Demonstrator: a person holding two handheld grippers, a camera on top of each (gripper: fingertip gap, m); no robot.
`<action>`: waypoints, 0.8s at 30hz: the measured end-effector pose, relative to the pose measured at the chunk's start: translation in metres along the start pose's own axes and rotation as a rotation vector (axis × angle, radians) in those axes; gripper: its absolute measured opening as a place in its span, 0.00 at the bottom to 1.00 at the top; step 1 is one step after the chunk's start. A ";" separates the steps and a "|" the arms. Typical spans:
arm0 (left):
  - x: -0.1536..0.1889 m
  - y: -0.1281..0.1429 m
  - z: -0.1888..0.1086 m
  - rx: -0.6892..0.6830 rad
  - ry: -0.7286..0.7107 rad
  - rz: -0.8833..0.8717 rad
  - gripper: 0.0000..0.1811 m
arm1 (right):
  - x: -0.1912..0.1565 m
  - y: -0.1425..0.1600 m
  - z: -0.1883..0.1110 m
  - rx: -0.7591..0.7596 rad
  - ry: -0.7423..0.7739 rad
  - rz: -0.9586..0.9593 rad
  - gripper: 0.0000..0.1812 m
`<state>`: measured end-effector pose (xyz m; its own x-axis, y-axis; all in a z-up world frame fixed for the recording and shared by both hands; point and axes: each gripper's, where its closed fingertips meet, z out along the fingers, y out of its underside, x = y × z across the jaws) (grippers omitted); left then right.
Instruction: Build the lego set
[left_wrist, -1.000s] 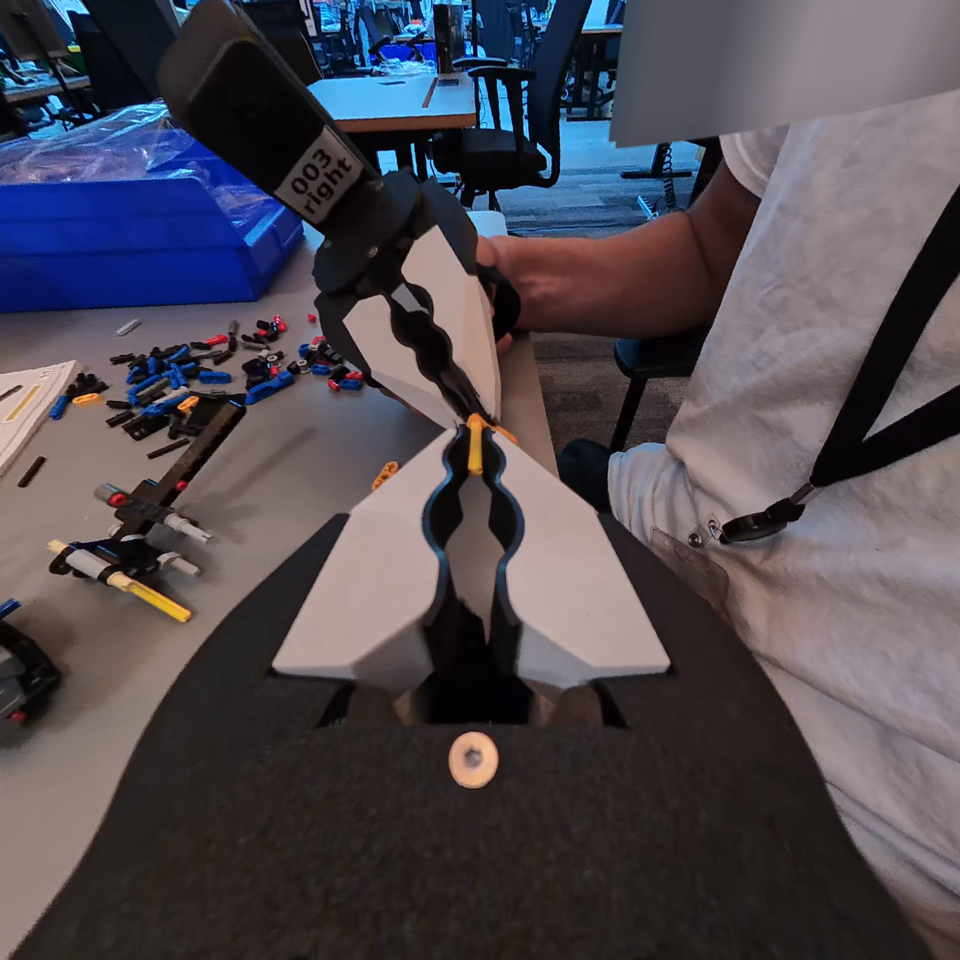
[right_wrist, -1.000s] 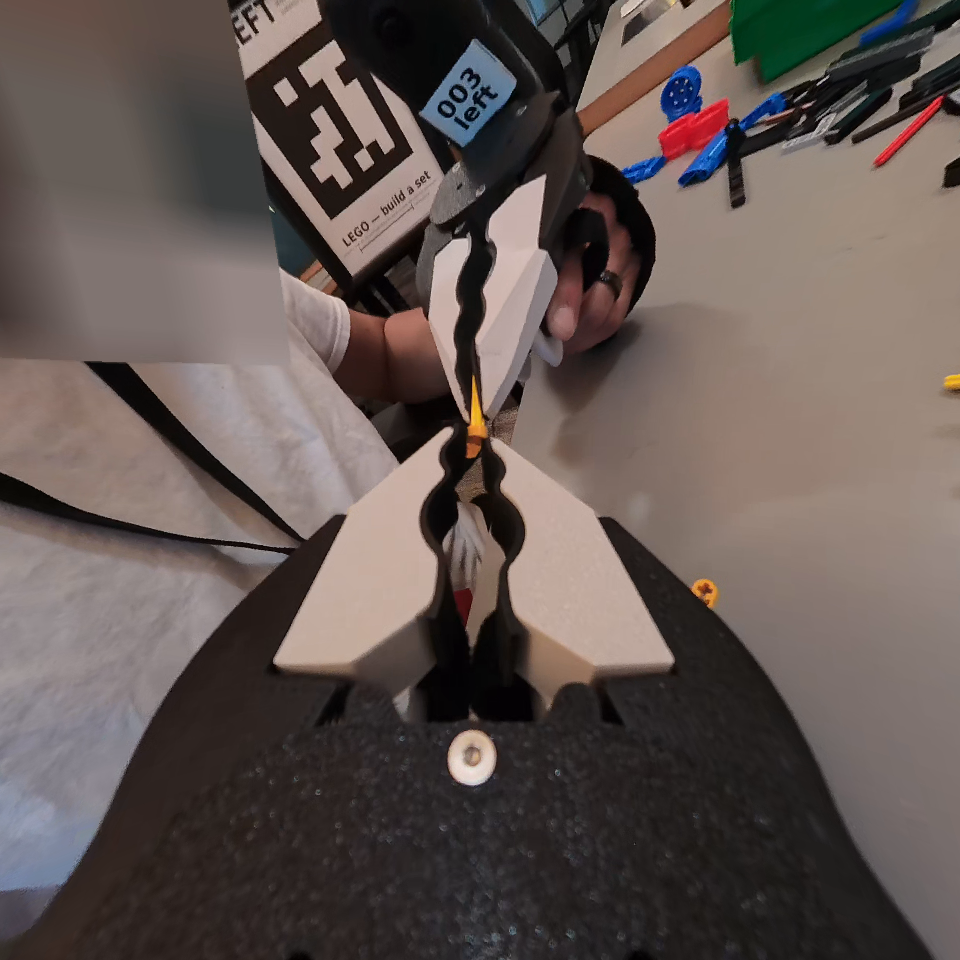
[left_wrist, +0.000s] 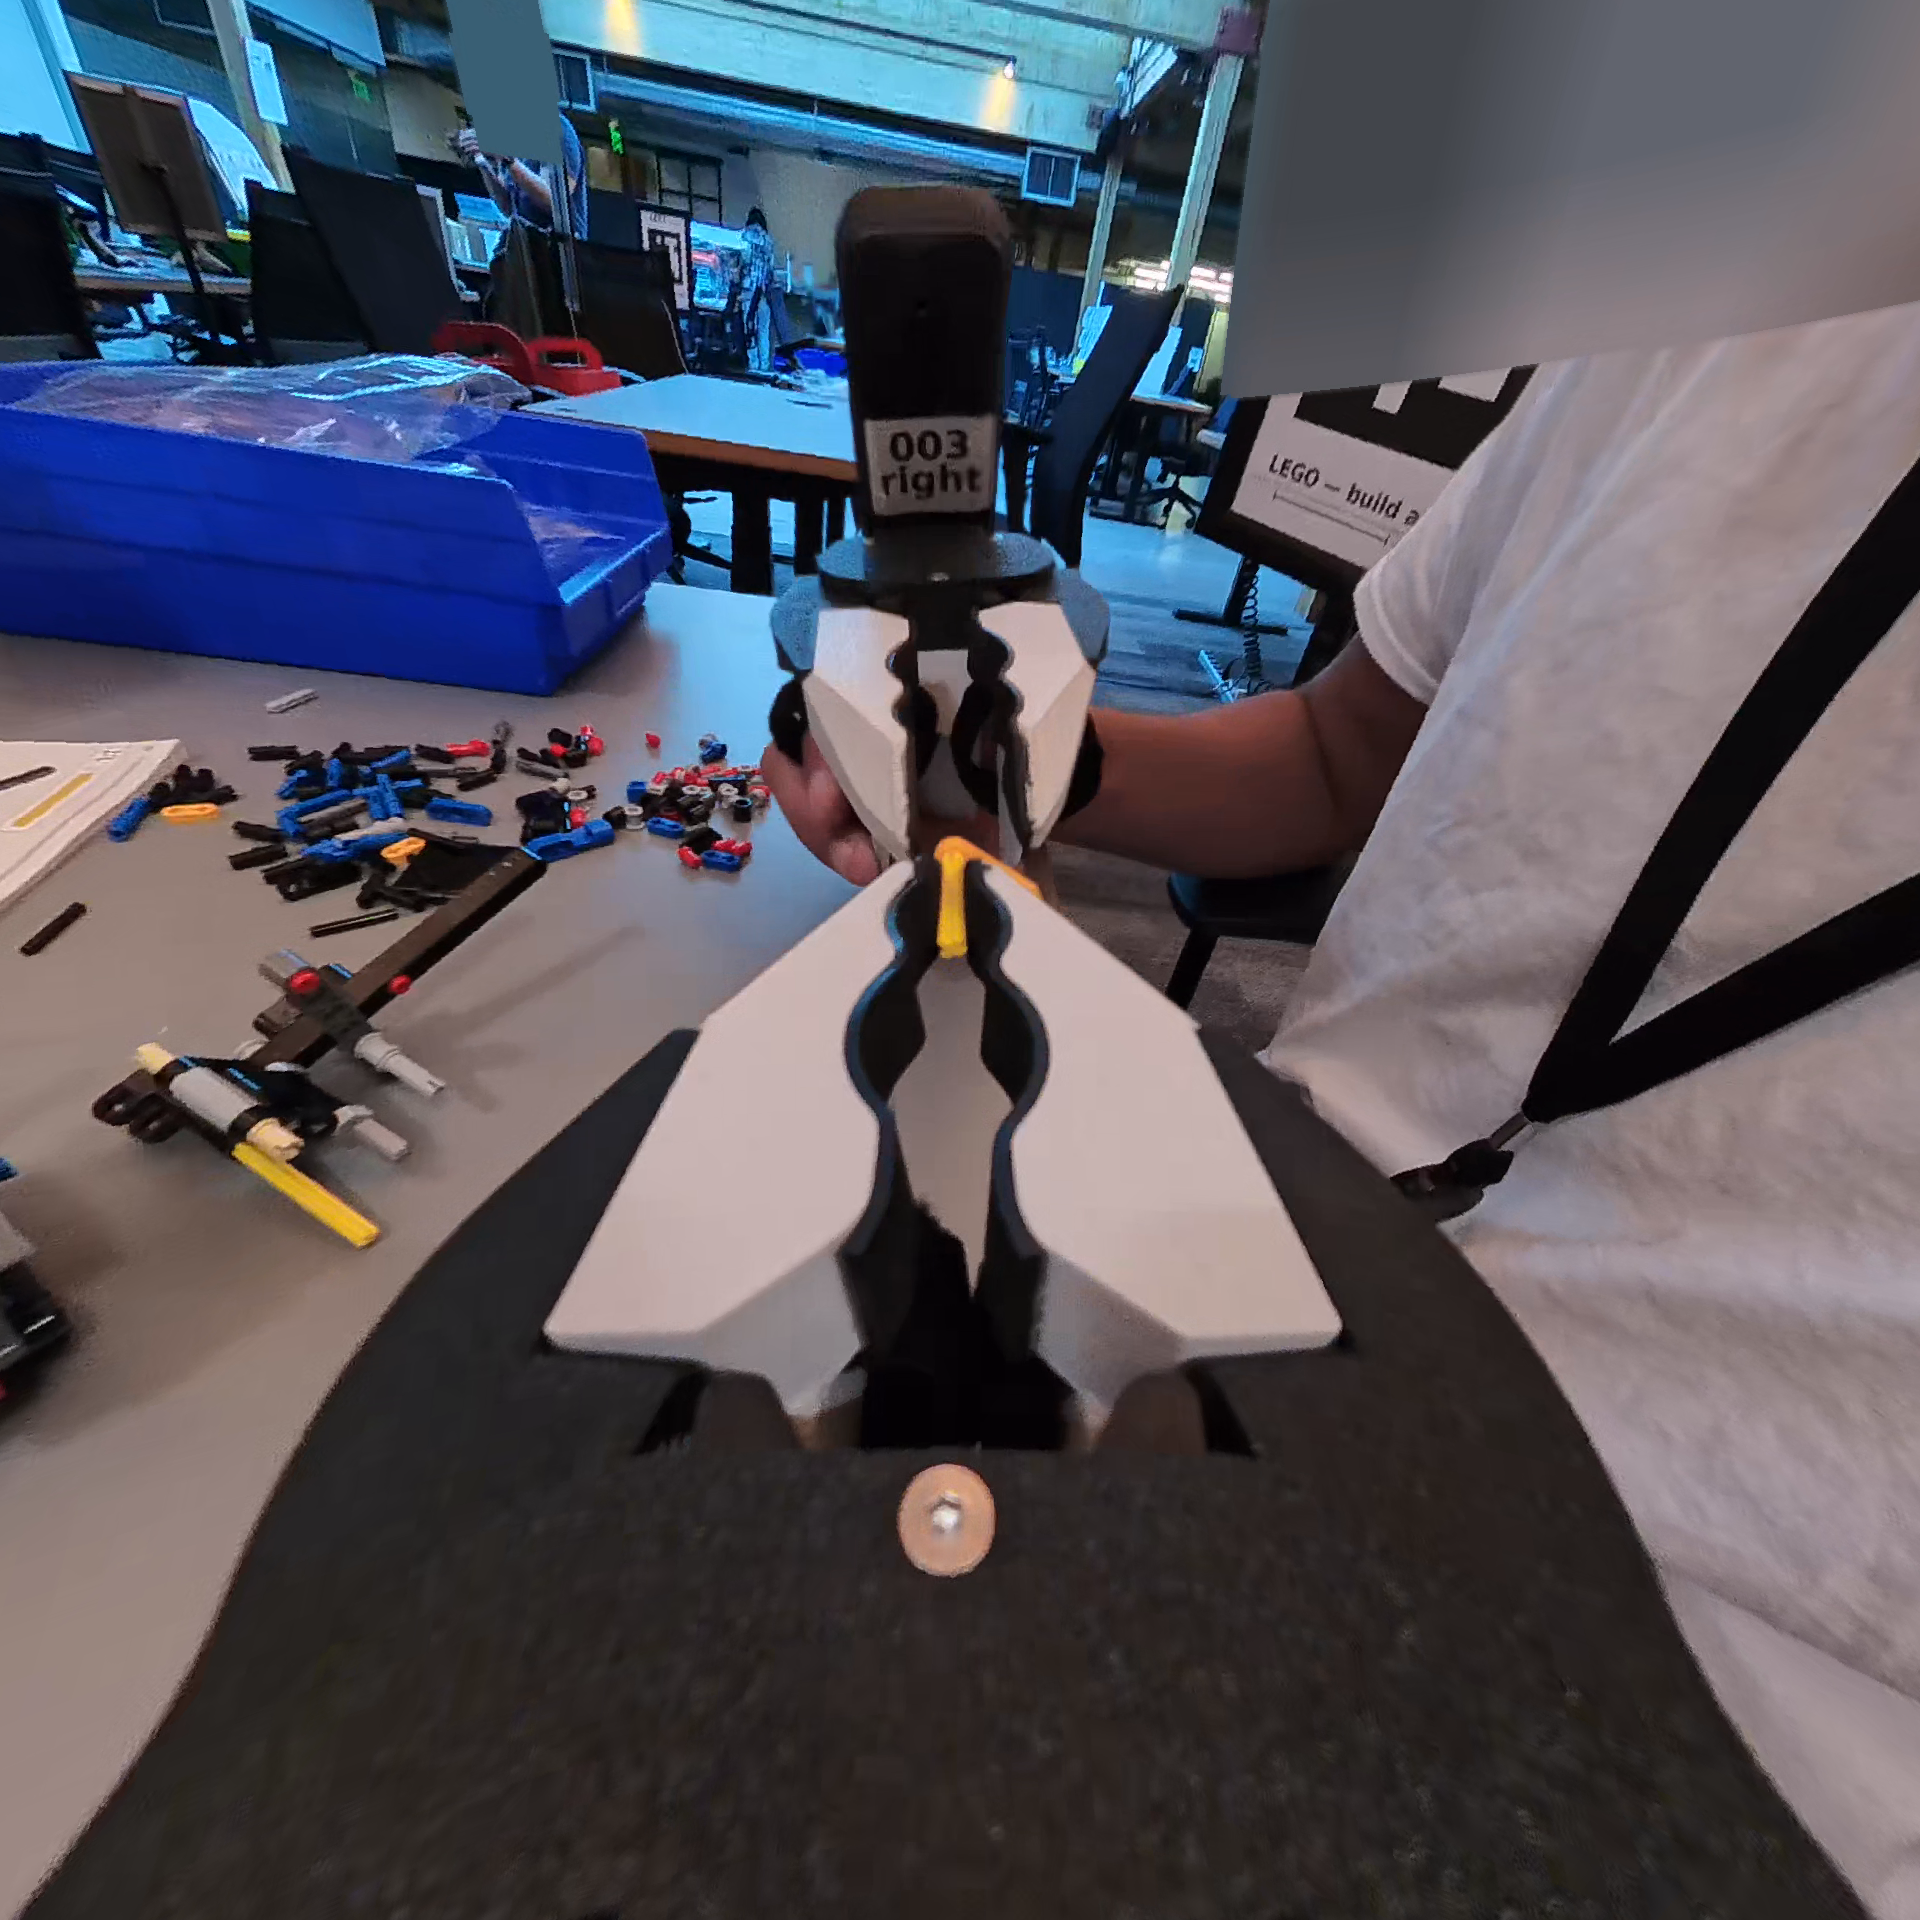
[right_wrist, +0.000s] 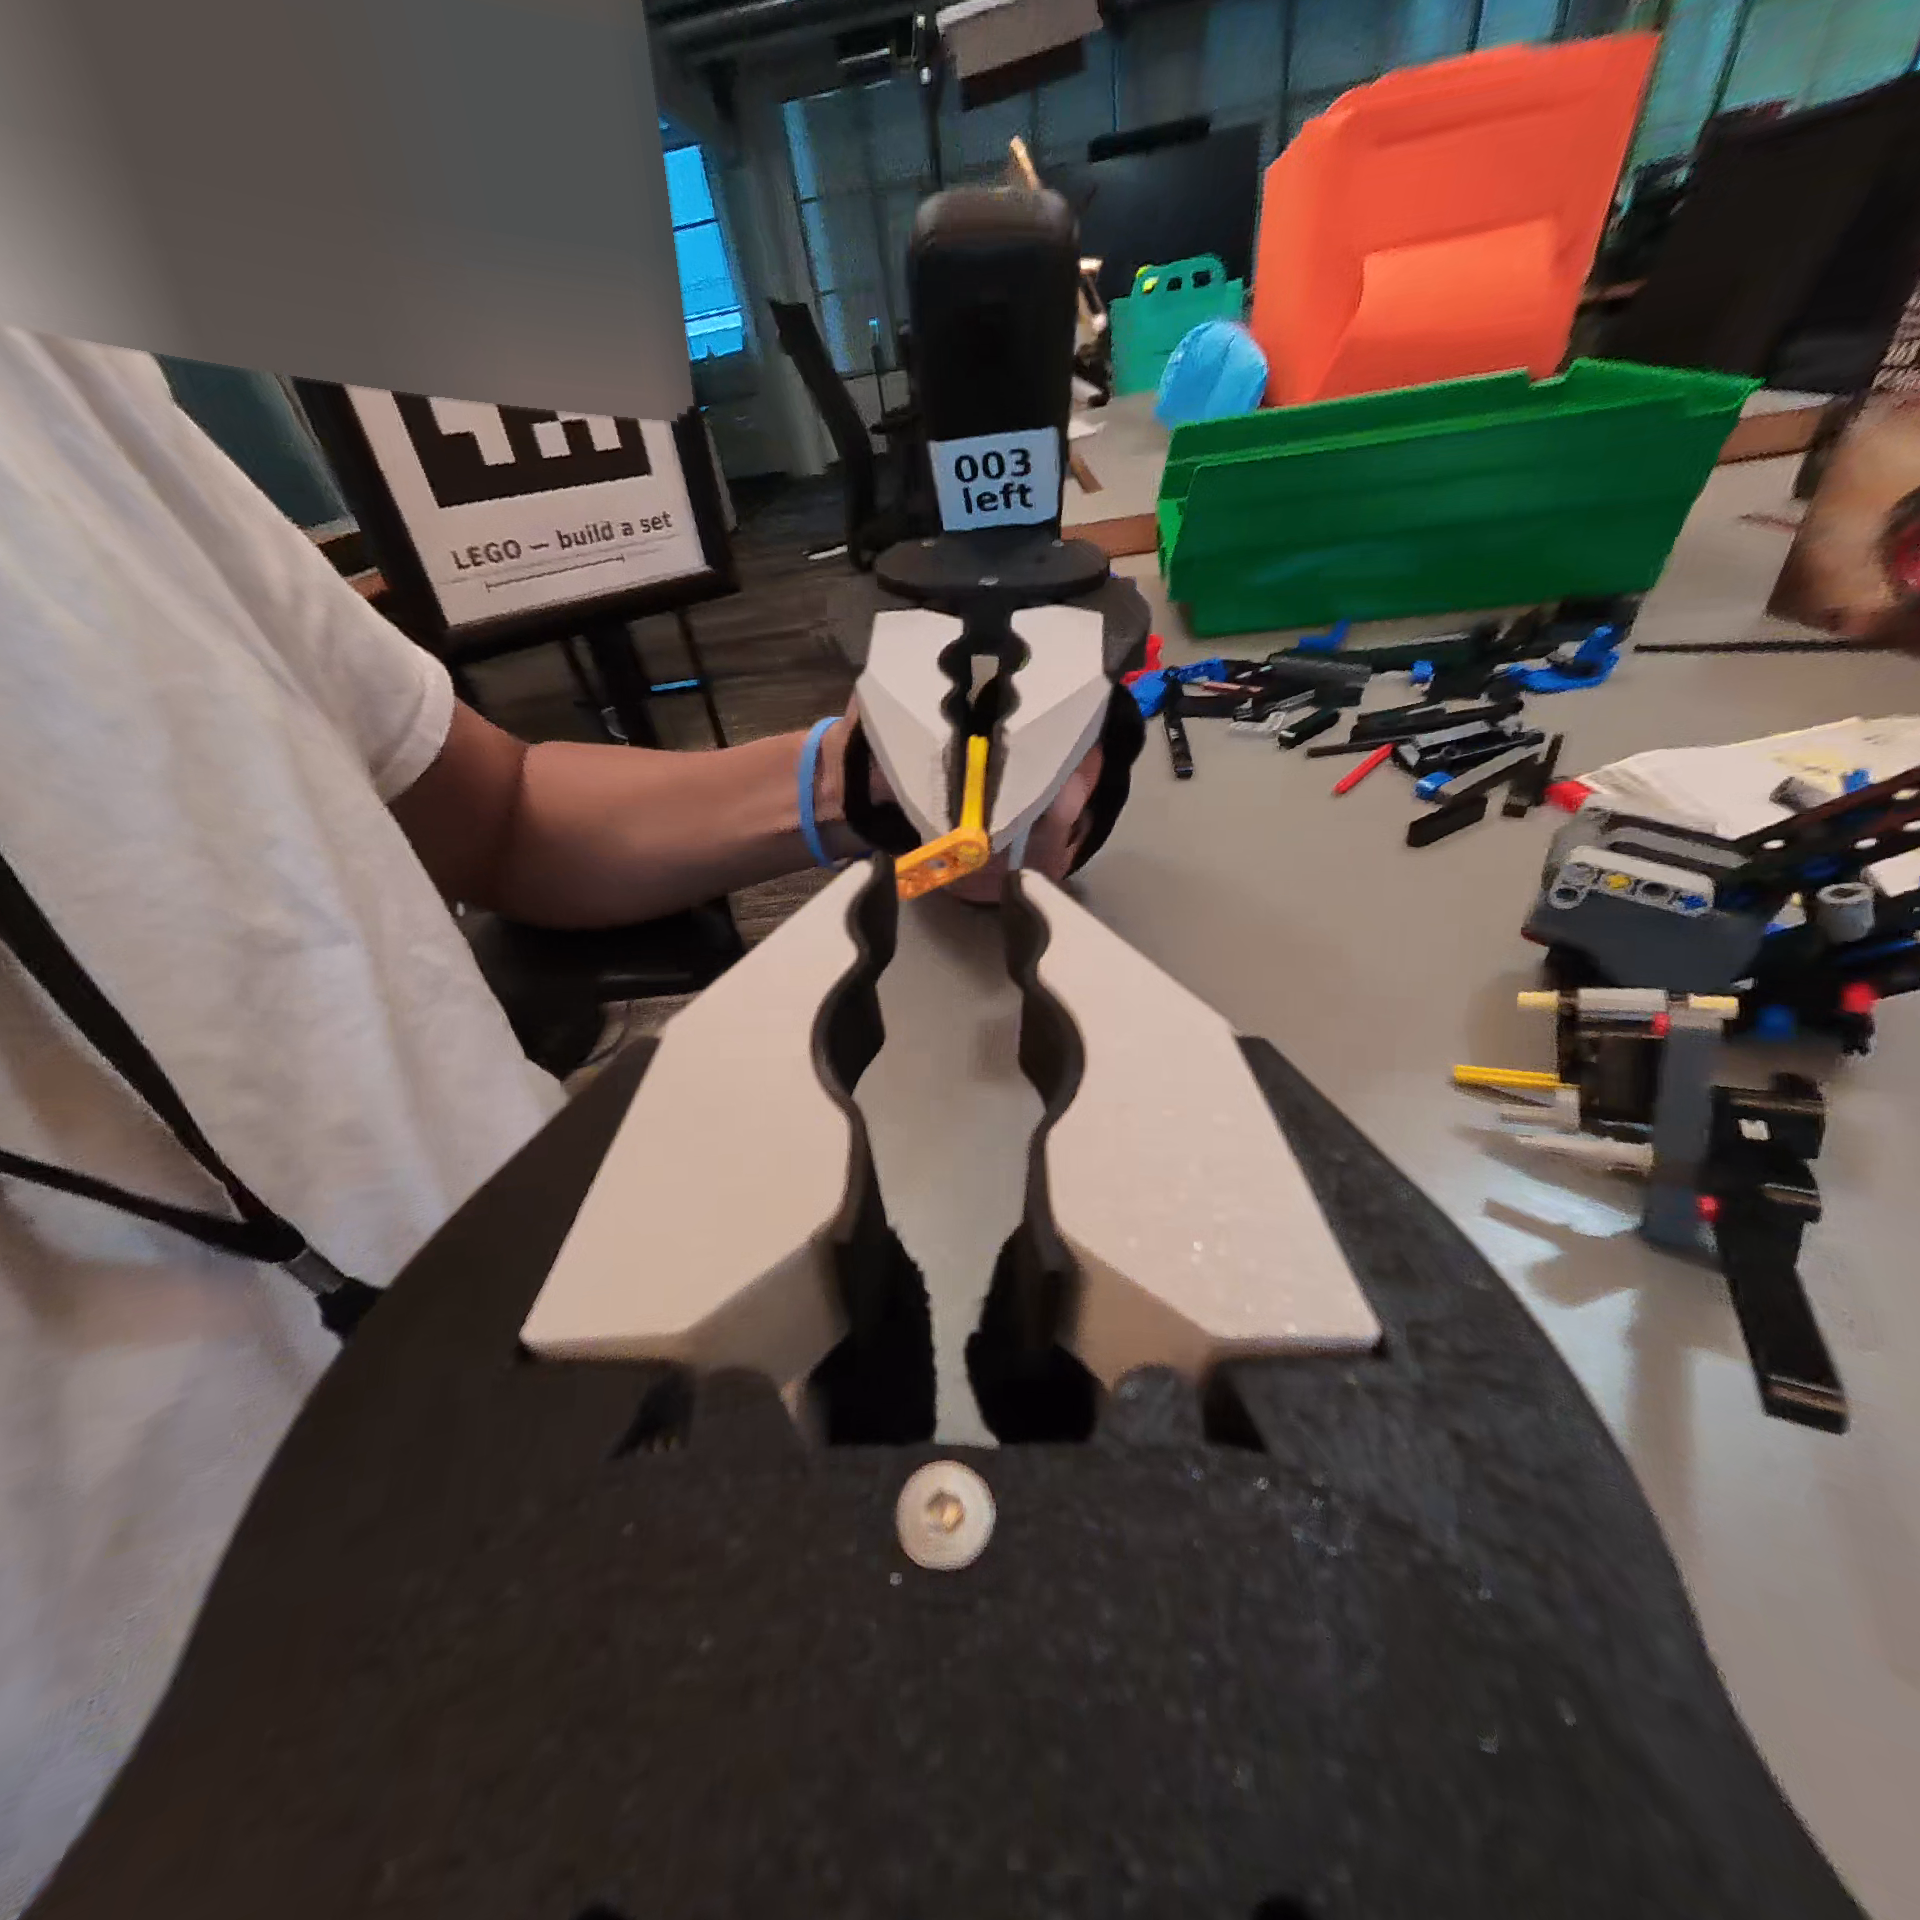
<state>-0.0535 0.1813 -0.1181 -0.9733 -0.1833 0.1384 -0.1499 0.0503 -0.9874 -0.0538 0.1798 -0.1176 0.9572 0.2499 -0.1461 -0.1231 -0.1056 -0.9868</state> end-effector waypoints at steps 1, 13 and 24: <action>0.001 0.000 0.001 0.002 0.004 -0.004 0.01 | -0.002 -0.001 0.001 0.007 0.002 -0.008 0.12; -0.002 -0.003 0.001 0.021 -0.005 -0.023 0.01 | 0.000 0.005 0.004 -0.037 0.134 -0.199 0.12; 0.000 0.005 0.008 -0.037 -0.002 -0.015 0.01 | 0.001 0.007 0.012 -0.062 0.207 -0.313 0.16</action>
<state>-0.0525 0.1742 -0.1236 -0.9705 -0.1867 0.1525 -0.1704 0.0836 -0.9818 -0.0571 0.1911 -0.1258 0.9795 0.0801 0.1851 0.1935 -0.1142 -0.9744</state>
